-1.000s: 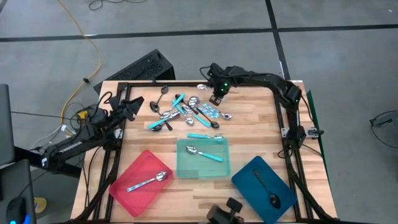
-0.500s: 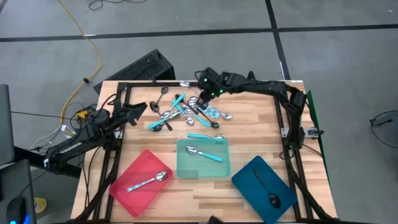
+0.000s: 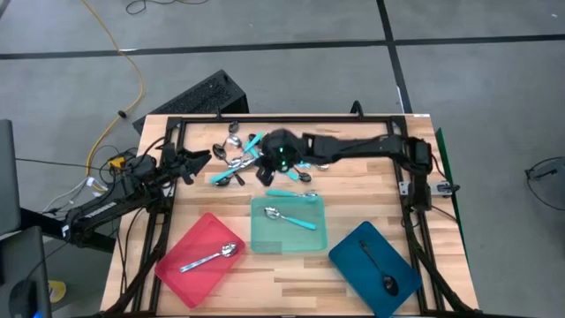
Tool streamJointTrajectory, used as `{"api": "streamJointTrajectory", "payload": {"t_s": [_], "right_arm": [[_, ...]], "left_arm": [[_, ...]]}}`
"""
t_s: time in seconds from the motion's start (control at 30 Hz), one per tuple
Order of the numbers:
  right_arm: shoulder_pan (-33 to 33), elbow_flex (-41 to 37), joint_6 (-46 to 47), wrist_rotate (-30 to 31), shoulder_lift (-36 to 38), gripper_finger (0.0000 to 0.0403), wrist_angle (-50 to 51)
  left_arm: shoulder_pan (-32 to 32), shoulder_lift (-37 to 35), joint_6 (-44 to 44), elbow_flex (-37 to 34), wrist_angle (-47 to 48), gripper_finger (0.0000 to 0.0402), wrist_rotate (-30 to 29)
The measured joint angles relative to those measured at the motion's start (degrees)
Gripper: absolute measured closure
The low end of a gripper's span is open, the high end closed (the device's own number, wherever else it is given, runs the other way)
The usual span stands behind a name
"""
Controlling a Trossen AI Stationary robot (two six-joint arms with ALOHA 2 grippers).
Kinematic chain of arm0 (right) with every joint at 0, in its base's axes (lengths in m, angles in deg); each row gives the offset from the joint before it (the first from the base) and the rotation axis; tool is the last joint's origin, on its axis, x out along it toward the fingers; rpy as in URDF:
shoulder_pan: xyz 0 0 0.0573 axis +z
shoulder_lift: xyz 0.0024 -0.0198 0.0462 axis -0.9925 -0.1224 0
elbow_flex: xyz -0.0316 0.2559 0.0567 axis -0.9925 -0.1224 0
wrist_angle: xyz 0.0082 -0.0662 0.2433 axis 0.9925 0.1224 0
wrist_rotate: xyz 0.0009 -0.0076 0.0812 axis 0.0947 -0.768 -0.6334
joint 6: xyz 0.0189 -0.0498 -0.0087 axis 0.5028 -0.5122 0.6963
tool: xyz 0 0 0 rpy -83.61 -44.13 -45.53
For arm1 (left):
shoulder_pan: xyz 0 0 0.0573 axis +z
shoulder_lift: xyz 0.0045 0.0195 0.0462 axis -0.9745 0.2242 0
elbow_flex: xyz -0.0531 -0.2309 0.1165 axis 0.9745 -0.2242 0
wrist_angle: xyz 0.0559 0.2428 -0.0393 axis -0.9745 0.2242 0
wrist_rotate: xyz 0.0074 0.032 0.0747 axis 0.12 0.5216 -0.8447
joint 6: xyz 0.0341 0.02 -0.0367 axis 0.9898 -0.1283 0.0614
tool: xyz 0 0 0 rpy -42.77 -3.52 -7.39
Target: Sort silverware by color (type)
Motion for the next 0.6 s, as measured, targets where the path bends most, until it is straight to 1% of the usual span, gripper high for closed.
{"api": "streamJointTrajectory", "payload": {"t_s": [0.17,0.23,0.4,0.6], "right_arm": [[5.2,0.0,1.8,9.2,0.0,0.0355,-3.5],[6.6,0.0,1.5,11.1,0.0,0.0355,-6.1],[10.7,0.0,-5.9,10.8,0.0,0.0355,-15.0],[15.5,0.0,-11.7,10.3,0.0,0.0355,-24.8]], "left_arm": [[0.0,0.0,-0.2,0.0,0.0,0.0235,0.5],[0.0,0.0,0.1,0.0,0.0,0.0235,0.5],[0.0,0.0,-0.2,0.0,0.4,0.0235,0.1],[0.0,0.1,-1.5,0.0,2.4,0.0235,-1.0]]}}
